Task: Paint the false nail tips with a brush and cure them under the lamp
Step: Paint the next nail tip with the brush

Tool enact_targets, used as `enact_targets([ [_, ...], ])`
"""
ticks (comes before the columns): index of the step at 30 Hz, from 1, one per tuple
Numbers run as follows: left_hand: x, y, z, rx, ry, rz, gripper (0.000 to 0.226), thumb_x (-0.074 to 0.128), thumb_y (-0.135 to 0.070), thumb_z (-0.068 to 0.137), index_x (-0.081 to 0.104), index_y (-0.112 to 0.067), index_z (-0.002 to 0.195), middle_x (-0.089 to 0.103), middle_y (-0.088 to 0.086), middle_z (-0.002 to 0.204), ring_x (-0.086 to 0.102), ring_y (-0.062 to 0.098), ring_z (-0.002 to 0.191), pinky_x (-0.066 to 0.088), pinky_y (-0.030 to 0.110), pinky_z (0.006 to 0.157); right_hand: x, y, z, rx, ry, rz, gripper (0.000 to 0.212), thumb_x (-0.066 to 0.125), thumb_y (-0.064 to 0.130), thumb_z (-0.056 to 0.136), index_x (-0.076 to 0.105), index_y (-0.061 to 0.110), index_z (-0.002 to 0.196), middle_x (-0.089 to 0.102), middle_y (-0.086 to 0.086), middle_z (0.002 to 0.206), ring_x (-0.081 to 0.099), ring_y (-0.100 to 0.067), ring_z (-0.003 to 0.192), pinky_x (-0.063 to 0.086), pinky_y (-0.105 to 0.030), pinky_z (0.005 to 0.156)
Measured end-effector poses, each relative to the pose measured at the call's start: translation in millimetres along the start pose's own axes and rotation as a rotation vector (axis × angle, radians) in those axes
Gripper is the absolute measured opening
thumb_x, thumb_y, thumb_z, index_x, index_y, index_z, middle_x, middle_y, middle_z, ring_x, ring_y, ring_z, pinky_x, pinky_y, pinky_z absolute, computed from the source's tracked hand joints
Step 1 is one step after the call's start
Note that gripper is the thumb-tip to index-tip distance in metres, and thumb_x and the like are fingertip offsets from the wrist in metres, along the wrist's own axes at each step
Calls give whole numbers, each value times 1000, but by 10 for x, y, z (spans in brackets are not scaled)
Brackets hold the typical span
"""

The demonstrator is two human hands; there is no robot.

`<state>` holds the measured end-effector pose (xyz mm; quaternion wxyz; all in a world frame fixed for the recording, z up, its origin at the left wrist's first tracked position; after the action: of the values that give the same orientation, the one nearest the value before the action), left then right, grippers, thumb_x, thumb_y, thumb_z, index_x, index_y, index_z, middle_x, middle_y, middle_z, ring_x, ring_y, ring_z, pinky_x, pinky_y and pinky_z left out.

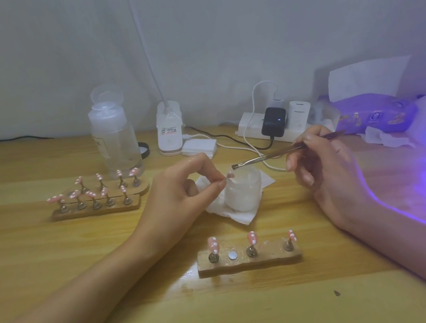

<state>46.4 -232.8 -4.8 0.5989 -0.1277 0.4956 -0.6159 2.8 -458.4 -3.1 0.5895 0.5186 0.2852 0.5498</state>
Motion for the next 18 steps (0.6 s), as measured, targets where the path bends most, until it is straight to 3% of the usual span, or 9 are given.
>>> enact_targets([
  [4, -4, -10, 6, 2, -1, 6, 10, 71, -13, 89, 65, -16, 81, 55, -26, 58, 36, 5, 44, 29, 9, 49, 31, -28, 4, 15, 13, -71, 30, 42, 13, 102, 49, 21, 73, 62, -9, 59, 34, -11, 38, 19, -26, 42],
  [18, 9, -9, -2, 12, -1, 0, 13, 72, -12, 89, 65, -18, 80, 54, -27, 54, 35, 4, 42, 28, 8, 48, -6, 6, -2, 5, -17, -11, 28, 42, 13, 101, 49, 20, 75, 62, -9, 58, 33, -11, 37, 28, -18, 40],
])
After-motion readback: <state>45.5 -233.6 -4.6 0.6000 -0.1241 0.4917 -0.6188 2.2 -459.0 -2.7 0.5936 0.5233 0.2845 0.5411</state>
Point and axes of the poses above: each hand's wrist, its own z-axis towards the middle knuckle, its own x-axis out of the palm, y = z × x, the point moved 4 cm from there along z, towards the middle knuckle
